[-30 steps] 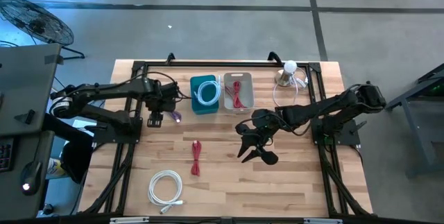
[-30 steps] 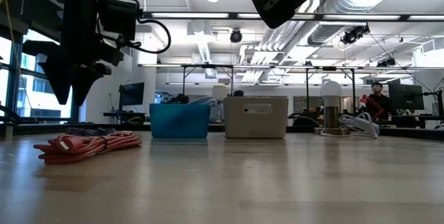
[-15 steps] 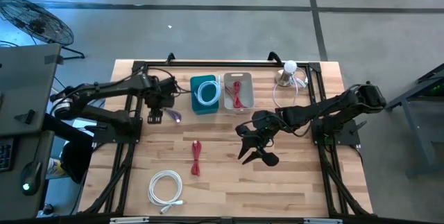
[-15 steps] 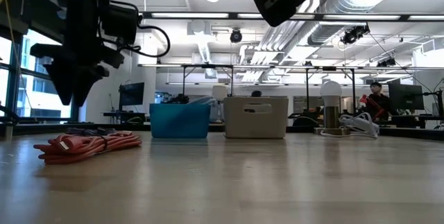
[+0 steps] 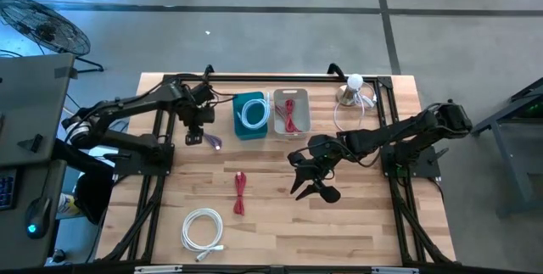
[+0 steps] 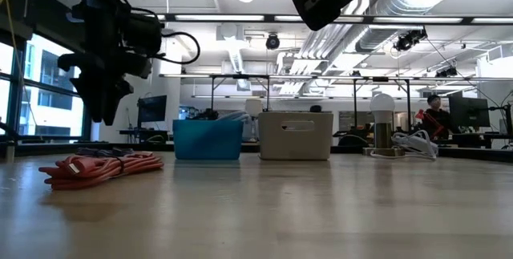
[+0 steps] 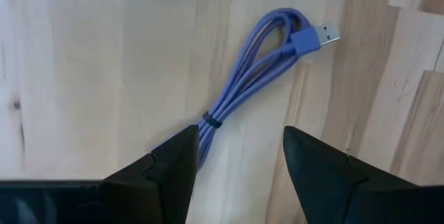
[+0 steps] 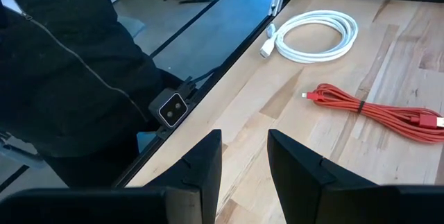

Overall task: Pick & Place USB Port
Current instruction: Put the purple charger cable into the gray bin

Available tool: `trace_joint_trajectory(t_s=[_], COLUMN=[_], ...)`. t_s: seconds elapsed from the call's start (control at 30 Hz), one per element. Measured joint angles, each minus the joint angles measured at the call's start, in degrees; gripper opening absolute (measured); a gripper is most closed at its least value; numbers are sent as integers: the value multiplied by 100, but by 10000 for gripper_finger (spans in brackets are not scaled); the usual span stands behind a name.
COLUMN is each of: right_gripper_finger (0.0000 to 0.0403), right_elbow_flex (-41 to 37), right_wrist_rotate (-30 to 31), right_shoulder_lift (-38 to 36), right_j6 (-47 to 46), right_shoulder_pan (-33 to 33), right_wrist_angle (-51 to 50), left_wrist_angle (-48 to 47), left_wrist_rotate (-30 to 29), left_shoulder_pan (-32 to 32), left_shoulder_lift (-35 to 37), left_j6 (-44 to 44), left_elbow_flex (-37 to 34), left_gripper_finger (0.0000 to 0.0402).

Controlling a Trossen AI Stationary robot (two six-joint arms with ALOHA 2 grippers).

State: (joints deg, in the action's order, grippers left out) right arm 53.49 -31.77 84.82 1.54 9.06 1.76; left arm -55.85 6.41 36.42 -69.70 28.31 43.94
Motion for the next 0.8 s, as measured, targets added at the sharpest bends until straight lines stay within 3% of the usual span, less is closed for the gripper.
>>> trace_joint_trajectory(t_s=[0.53, 0.8], right_gripper_finger=[110, 110], right_elbow_flex=[0, 0], right_wrist_rotate=[14, 14], right_shoulder_lift=[0, 0], right_j6=[-8, -21], right_shoulder_pan=[0, 0], right_wrist_angle=[-35, -63], left_wrist_angle=[54, 980], left_wrist_rotate=[55, 71], left_shoulder_pan=[-4, -145], left_shoulder_lift=[-848, -921], left_j6=[40, 592], left_elbow_flex=[2, -44], left_gripper_finger=[207, 207])
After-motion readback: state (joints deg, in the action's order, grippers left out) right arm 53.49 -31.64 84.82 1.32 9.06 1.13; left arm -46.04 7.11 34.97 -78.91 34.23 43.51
